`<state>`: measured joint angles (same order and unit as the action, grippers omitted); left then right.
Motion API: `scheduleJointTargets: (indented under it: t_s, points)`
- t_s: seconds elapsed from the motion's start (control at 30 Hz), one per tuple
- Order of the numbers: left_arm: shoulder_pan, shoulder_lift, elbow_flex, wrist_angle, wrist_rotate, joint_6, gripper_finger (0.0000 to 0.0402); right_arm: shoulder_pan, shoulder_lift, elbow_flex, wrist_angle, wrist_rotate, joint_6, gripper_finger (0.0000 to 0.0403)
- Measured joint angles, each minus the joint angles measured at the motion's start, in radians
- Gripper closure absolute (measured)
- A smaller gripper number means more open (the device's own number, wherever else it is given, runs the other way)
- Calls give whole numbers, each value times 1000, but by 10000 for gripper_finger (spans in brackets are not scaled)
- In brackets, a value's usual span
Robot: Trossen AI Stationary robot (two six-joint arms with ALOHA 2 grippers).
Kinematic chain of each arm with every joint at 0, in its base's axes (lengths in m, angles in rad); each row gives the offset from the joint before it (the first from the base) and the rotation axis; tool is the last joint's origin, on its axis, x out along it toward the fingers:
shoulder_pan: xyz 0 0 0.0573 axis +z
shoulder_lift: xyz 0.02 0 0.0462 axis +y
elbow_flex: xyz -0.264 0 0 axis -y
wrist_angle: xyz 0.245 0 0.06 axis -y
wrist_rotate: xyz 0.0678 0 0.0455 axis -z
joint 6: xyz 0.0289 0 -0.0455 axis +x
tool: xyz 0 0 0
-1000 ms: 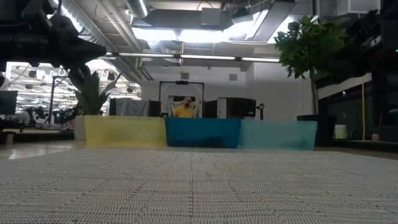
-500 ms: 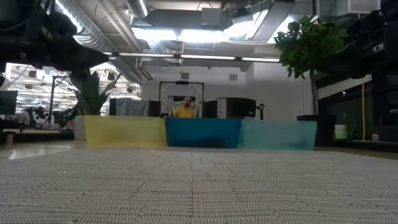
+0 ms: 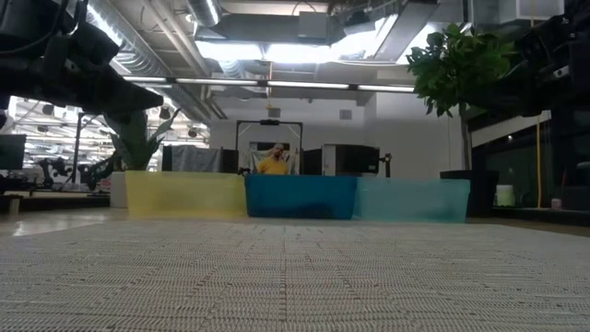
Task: Pick and place Granola Bars by type
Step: Return to Home Position
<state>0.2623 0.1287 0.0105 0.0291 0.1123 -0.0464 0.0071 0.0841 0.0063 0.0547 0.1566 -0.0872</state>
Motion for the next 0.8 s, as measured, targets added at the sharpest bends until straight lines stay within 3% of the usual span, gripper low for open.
scheduleJointTargets:
  t_s: [0.8]
  points:
    - [0, 0, 0, 0, 1, -1, 398, 0, 0, 0, 0, 0, 0, 382]
